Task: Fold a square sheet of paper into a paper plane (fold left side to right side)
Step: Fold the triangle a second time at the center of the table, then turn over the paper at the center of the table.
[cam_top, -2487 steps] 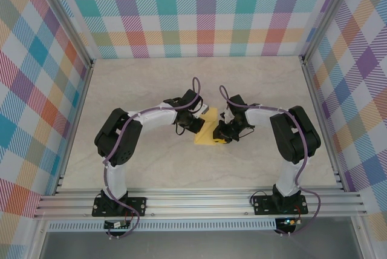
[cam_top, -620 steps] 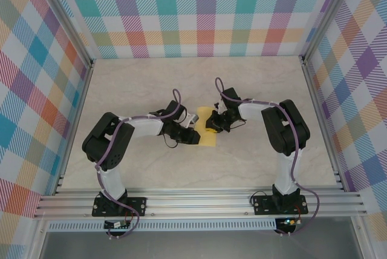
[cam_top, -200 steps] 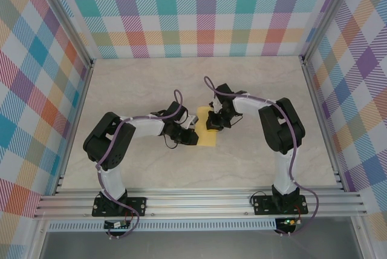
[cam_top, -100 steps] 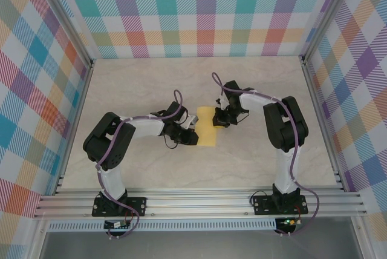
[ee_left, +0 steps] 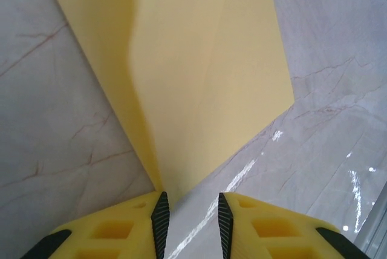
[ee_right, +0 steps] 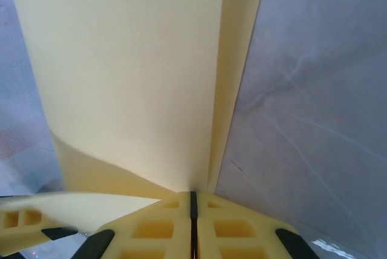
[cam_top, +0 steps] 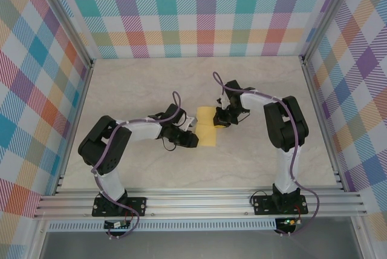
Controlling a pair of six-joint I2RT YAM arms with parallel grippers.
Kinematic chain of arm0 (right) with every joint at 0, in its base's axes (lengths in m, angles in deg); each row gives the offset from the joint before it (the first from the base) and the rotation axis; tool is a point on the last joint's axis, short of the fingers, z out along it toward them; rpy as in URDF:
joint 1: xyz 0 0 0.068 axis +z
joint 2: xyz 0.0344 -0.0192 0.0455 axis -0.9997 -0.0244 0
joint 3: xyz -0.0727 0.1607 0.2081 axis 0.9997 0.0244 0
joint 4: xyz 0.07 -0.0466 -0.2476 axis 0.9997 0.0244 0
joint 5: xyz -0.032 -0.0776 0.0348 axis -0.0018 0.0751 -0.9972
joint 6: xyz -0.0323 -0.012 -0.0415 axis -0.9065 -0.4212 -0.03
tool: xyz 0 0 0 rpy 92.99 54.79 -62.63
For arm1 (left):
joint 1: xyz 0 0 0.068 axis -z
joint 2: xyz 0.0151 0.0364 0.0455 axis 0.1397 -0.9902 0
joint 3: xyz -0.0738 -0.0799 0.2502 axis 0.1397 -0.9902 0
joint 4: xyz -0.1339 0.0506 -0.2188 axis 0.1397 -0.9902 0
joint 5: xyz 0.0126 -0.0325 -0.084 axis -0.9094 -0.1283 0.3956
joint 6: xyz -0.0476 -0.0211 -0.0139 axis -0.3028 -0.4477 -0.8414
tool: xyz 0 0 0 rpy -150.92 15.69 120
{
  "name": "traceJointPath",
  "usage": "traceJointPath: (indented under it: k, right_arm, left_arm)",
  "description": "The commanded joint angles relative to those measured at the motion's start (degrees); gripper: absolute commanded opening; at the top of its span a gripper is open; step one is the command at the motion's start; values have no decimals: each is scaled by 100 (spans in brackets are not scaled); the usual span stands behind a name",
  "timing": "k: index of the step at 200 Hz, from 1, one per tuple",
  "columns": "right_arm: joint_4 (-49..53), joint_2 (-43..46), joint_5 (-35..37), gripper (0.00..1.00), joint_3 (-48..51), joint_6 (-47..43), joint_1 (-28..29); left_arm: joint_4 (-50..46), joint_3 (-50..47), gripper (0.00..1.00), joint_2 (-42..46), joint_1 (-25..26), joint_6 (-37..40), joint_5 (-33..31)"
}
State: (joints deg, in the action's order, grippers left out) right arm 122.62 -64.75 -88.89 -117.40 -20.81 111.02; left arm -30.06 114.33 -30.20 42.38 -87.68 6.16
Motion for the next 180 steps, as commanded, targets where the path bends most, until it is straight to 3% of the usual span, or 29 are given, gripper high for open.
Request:
traceJointPath:
  k: [1,15,47,87,150,180]
  right_arm:
    - [-85,-66,105,8,-58,-109,-132]
    - [-188,114,-28,12,-42,-62,-167]
    - [-448,725,-200,33,137,14,-320]
    - [-328,1286,-44,52,419,-177,-490]
    - [-853,1593,-620,62,1244,-67,-519]
    - [-1149,1486,-1059,62,1469,105,-506]
  left_arm:
    - [-772,-225,32,287,-74,147,-199]
    - [-797,-231,33,484,-168,147,-73]
    - [-767,-144,40,869,-348,69,6]
    - [-433,301,45,652,-385,17,229]
    - [-136,1160,49,-314,-385,33,849]
    - [-313,1387,40,-563,-385,49,241]
